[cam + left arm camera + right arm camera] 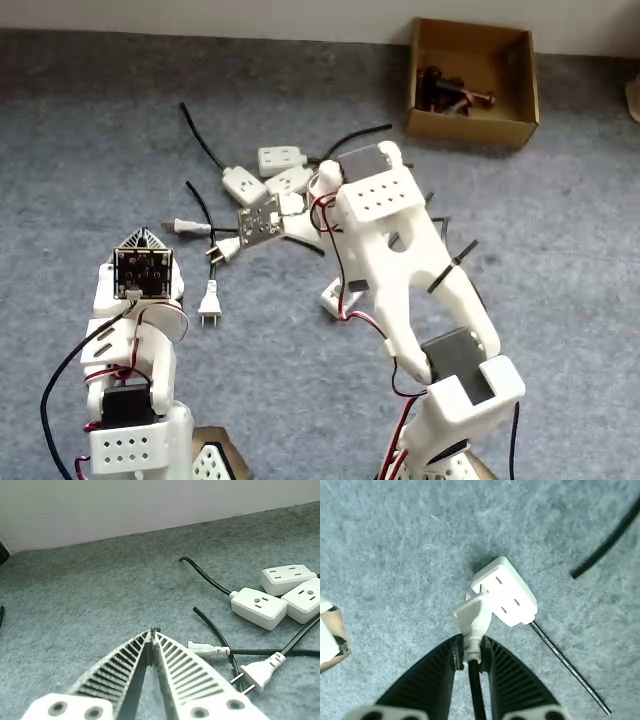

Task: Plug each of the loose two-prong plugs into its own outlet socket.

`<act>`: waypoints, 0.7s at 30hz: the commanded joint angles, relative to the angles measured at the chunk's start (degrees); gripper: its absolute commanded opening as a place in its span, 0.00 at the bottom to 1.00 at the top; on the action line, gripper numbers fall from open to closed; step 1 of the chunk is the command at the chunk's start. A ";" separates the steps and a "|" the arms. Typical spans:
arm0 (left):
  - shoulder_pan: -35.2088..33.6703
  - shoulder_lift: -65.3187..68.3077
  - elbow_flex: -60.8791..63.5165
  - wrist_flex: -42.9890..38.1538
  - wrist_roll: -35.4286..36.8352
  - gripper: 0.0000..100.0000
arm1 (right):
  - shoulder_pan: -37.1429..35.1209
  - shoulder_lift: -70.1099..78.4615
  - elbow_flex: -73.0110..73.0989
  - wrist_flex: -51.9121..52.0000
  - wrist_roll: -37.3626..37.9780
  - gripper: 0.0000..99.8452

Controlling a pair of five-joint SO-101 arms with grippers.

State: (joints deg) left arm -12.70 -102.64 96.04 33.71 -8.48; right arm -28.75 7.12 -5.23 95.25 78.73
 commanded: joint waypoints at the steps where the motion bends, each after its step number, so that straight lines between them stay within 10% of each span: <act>1: -0.13 -0.66 1.10 0.26 -0.44 0.01 | 0.75 -0.75 -0.92 -1.98 -1.32 0.01; 21: -0.13 -0.66 1.10 0.26 -0.44 0.01 | 0.75 -0.57 -0.48 -2.59 -1.23 0.01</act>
State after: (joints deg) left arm -12.70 -102.64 96.04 33.71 -8.48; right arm -28.75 7.12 -5.23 93.32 77.76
